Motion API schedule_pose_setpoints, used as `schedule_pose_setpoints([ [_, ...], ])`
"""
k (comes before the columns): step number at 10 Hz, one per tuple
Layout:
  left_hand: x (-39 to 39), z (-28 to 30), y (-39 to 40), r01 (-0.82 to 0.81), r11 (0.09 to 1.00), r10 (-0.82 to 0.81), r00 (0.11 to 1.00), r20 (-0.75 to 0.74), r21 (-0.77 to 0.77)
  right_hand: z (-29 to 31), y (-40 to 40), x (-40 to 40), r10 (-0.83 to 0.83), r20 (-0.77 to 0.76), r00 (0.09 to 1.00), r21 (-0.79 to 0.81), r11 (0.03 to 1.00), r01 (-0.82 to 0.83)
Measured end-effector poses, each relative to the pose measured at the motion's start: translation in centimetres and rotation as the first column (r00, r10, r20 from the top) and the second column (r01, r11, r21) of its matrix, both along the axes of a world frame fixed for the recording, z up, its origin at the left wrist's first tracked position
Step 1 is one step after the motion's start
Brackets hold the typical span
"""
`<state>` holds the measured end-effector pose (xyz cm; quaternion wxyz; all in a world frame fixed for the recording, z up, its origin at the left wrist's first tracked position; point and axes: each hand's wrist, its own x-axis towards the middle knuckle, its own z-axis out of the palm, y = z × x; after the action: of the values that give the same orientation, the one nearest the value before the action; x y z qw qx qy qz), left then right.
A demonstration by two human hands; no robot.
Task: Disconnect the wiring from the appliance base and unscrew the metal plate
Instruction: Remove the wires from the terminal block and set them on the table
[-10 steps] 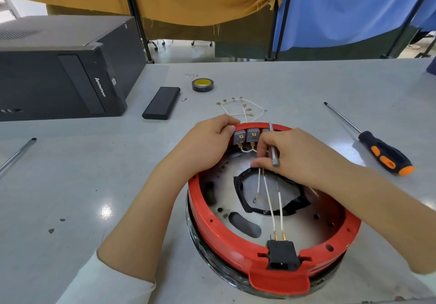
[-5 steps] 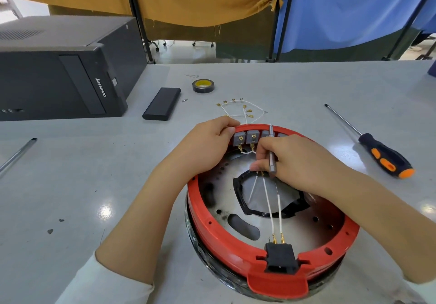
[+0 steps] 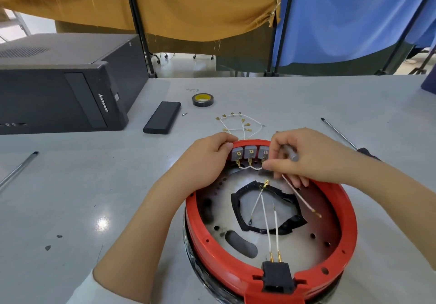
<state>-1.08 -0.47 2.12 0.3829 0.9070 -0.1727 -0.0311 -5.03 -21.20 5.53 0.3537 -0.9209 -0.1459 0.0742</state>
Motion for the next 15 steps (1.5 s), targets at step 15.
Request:
schedule_pose_setpoints([
  [15,-0.4,0.3,-0.1,-0.008,1.000,0.008,1.000,-0.010,0.001,-2.5,0.4,12.3,-0.386,-0.021,0.922,-0.081,0.920,0.383],
])
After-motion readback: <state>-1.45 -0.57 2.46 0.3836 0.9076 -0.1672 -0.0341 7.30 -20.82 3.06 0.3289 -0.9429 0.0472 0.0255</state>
